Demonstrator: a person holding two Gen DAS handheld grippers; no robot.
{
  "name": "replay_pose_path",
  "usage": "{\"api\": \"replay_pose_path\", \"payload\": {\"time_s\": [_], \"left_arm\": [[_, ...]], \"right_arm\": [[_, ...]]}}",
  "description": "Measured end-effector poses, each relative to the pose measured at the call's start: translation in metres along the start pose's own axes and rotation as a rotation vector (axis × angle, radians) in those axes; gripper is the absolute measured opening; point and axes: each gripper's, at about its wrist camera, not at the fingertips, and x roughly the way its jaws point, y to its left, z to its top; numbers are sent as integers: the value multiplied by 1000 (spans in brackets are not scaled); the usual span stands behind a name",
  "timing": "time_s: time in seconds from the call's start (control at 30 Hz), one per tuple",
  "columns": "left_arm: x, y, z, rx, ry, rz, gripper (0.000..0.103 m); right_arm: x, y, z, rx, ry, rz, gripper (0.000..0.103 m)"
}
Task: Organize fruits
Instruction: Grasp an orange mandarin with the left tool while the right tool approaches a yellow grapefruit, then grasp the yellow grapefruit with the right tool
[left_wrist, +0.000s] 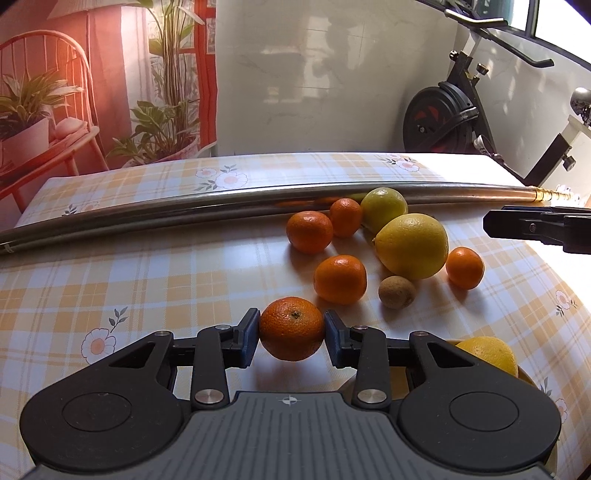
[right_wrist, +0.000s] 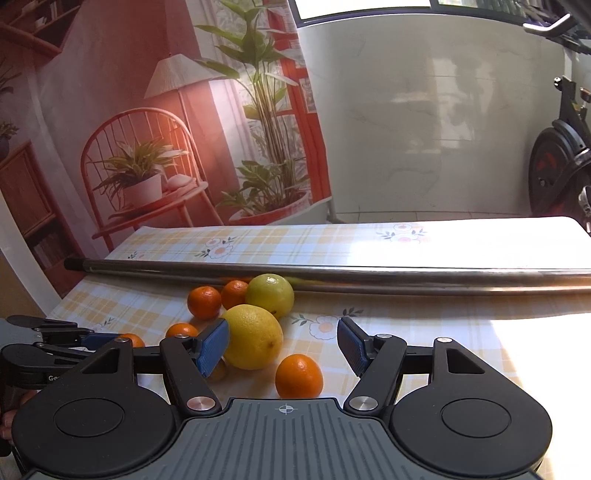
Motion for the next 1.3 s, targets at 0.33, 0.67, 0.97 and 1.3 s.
{"api": "replay_pose_path", "payload": {"time_s": [0.33, 0.67, 0.97, 1.3], "left_arm": [[-11, 8, -3, -59, -38, -7, 39], [-15, 17, -6, -90, -50, -17, 39], [-15, 18, -8, -95, -51, -21, 39], [-23, 18, -9, -101, -52, -19, 39]], "right_arm": [[53, 14, 33, -40, 18, 21, 62], [102, 16, 31, -16, 135, 46, 54], [116, 8, 29, 52, 161, 65, 45], [98, 1, 27, 114, 125, 66, 44]]}}
